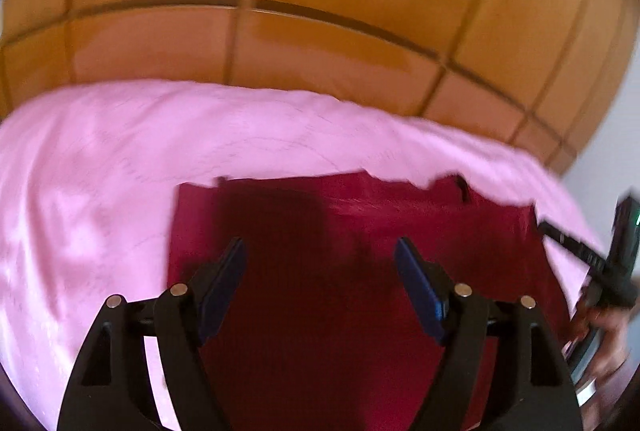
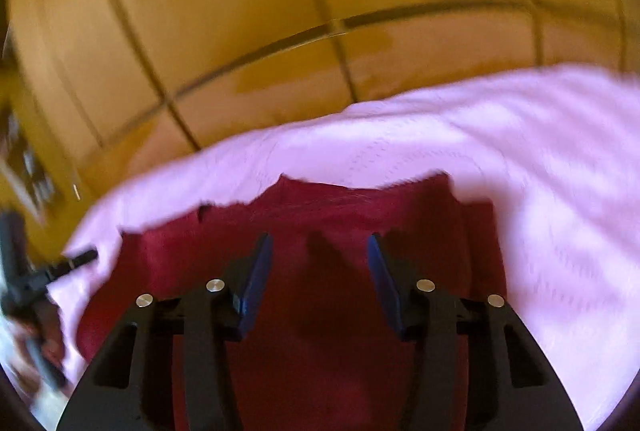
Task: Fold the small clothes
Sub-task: 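Lay the lifted hem over the collar with both grippers and release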
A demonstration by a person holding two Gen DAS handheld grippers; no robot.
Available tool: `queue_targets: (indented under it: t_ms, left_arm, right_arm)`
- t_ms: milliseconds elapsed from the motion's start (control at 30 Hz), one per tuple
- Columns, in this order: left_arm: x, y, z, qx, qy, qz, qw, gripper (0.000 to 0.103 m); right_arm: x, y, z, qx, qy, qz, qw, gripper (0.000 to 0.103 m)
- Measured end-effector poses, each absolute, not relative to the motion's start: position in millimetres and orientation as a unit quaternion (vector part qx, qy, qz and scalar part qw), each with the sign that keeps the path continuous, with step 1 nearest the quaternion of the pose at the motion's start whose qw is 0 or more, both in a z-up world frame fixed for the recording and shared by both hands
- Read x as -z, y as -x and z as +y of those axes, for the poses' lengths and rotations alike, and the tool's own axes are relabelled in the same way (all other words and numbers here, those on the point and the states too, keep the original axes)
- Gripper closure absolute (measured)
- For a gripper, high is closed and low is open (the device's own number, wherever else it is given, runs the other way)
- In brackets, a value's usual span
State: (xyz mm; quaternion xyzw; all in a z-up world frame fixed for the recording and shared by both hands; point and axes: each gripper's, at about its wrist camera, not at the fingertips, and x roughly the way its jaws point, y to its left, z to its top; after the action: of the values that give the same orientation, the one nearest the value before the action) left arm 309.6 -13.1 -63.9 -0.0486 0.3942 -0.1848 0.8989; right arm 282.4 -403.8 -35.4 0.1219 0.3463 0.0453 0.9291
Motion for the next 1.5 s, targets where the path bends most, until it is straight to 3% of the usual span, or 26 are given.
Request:
queue_targets:
  t_ms: [300, 433, 567, 867, 1333, 1400, 1500]
  left_arm:
    - [101, -373, -38, 0.118, 0.051, 0.483, 0.866, 0.029]
    - [111, -383, -47, 0.119, 0.018, 0.478, 0.87, 0.024]
    - [123, -379, -57, 0.127, -0.036, 0.445, 0.886, 0.018]
    - [123, -374, -54, 0.126, -0.031, 0.424, 0.896, 0.018]
    - [112, -401, -17, 0.059, -0.029, 0.466, 0.882, 0.018]
    - [130, -413, -7, 0.084, -0.009, 0.483, 0.872, 0.011]
    - [133, -411, -7, 0.084, -0.011, 0.459, 0.884, 0.009]
  right_arm:
    - [66, -328, -409, -0.002, -0.116, 0.417, 0.902, 0.069]
    - [84, -339, -417, 0.02, -0.128, 0.423, 0.897, 0.073]
    - [91, -342, -418, 0.023, -0.125, 0.412, 0.902, 0.073]
    - [92, -337, -420, 0.018, -0.137, 0.394, 0.908, 0.073]
    - [93, -336, -421, 0.016, -0.141, 0.388, 0.91, 0.073]
    - [93, -336, -421, 0.016, -0.142, 0.388, 0.911, 0.073]
    - [94, -336, -421, 0.017, -0.142, 0.387, 0.911, 0.073]
